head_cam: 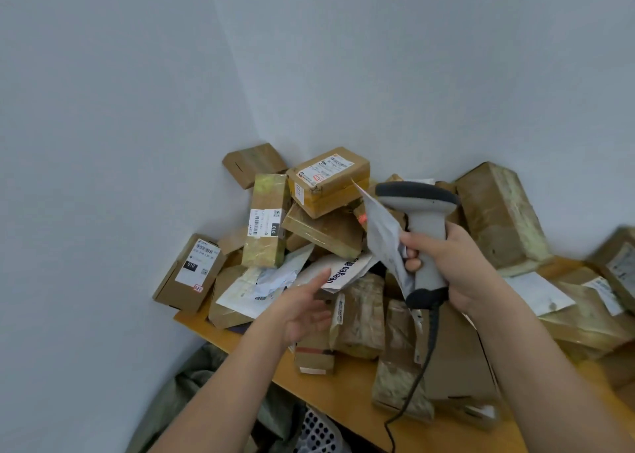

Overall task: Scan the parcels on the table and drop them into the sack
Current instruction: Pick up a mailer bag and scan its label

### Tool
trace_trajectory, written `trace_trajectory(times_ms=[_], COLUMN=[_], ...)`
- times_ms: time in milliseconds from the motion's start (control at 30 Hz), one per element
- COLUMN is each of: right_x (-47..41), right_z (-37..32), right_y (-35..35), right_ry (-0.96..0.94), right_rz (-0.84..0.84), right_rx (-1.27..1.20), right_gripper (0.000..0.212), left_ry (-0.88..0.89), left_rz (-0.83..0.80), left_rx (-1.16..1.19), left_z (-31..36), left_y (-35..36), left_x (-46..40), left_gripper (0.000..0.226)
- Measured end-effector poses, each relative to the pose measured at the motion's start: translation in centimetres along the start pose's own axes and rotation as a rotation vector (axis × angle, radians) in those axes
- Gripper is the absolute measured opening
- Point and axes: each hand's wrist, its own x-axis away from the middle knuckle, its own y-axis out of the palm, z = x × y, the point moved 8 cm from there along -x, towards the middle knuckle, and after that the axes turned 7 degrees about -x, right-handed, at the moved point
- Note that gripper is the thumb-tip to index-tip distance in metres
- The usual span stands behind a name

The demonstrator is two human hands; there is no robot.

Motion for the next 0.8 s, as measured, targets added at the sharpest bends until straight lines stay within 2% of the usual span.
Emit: trace_trajectory(times_ms=[167,267,333,400,467,533,600,700,800], right_x=[0.6,0.8,0.8,0.7,0.4,-0.1,-0.7,-1.4,-1.7], right_z=[-0.9,-0.9,-1.0,-1.3,-1.4,-1.1,-0.3,0.8,1.1], right_y=[2.6,3.6,3.5,2.9,1.5,-0.5,-2.6,-5.5,-6.8], right_ry=[0.022,0.047,0.041,0.023,0.005,-0.011,-0.008,-0.011,-0.044], right_rz=[-0.147,-0.217,-0.234,-0.222,-0.159,-0.050,0.077,0.270,0.353], right_rx=[-0.311,-0.422,-0.437,-0.430,-0.379,-0.280,-0.183,-0.062,-0.026], right_gripper=[0.010,0.017,0.024,0.036,0.039,0.027,0.011,0.006,0.020], left_ry=[-0.090,-0.090,-0.042,0.026,0.091,0.162,0.226,0.309,0.369], left_rz=[-0.144,-0.325,-0.373,-0.343,-0.314,-0.260,-0.176,-0.072,0.029], left_rx=[-0.002,0.109,0.233,0.328,0.418,0.483,0.500,0.427,0.216], left_z=[-3.9,-4.5,-3.6,-2.6,-1.6,-0.7,0.3,1.8,3.4], left_y=[1.9,4.6,5.5,5.0,4.0,2.4,0.5,-2.1,-3.6], left_x=[-2.3,-2.3,-1.9,-2.0,-1.8,-2.2,-2.2,-1.9,-1.3], left_gripper=[0.078,0.076,0.066,0.056,0.057,0.057,0.048,0.031,0.027])
